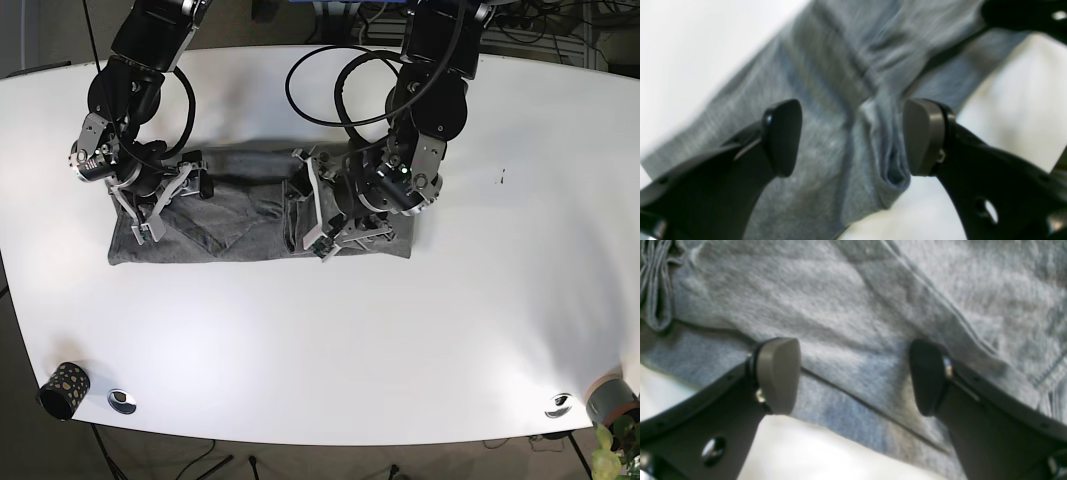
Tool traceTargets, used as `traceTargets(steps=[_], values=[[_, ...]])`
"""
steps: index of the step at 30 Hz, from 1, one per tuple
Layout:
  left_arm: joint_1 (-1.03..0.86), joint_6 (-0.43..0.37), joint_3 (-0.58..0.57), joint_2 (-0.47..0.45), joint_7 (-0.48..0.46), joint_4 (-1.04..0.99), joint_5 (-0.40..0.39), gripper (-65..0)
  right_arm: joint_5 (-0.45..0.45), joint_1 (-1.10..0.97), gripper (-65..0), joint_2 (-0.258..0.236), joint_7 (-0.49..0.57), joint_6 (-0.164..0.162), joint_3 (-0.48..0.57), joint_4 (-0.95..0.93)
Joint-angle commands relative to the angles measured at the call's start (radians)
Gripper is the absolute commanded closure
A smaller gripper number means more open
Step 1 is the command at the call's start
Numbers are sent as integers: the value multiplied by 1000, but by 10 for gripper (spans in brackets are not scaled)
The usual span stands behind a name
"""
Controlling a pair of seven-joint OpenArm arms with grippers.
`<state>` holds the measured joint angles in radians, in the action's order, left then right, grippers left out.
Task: Fold the T-shirt properly
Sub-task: 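Lift the strip end with the left gripper and fold it toward the right gripper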
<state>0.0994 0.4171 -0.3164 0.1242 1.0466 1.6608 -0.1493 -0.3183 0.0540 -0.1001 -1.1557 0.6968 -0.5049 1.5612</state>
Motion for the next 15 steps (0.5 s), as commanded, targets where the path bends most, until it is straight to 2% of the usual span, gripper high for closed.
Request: traceTargets(steps=[1, 8, 11, 15], values=[[15, 4, -57, 15, -27, 94, -22, -442, -15, 19, -488, -13, 15, 1, -2, 15], [-19, 4, -149, -21, -24, 194, -20, -443, -15, 20, -488, -13, 15, 1, -2, 20], [-22, 4, -117, -22, -27, 197, -19, -442, -15, 20, -488, -13, 15, 1, -2, 23], [-22, 4, 3, -22, -27, 194, -20, -440, -15, 33, -488, -14, 13, 1, -8, 51]])
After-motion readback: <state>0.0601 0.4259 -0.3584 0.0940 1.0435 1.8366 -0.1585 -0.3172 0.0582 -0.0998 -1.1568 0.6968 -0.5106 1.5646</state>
